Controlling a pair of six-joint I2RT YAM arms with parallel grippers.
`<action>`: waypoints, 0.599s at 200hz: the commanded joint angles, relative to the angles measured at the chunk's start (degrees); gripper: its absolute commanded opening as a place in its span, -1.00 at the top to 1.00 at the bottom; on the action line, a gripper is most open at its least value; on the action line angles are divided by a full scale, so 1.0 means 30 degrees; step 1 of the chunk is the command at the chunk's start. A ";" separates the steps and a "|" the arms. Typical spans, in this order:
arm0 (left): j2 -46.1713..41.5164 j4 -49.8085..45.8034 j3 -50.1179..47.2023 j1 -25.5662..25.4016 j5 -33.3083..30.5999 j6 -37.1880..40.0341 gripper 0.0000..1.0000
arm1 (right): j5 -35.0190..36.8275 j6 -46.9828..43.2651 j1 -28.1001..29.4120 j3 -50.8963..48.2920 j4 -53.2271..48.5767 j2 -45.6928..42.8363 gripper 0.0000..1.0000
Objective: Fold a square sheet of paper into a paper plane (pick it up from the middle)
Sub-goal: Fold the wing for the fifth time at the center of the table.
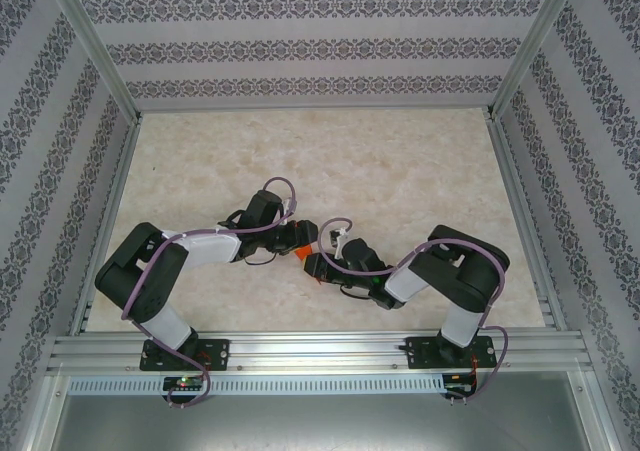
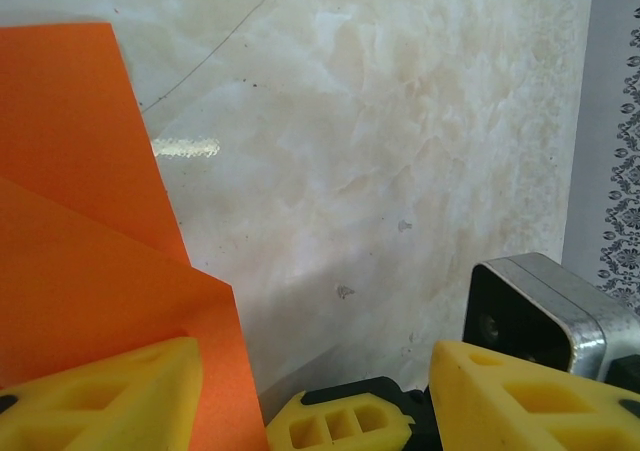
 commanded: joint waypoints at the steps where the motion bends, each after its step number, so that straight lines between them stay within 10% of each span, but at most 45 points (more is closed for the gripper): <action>1: 0.0241 0.0537 0.0577 -0.0284 -0.0323 0.0469 -0.25 | 0.1042 -0.1517 -0.0088 0.0452 -0.3946 -0.0477 0.40; 120: -0.0168 0.0101 0.0823 -0.0276 -0.0133 0.0703 -0.27 | 0.0299 -0.1360 -0.0240 0.1006 -0.4301 -0.1010 0.92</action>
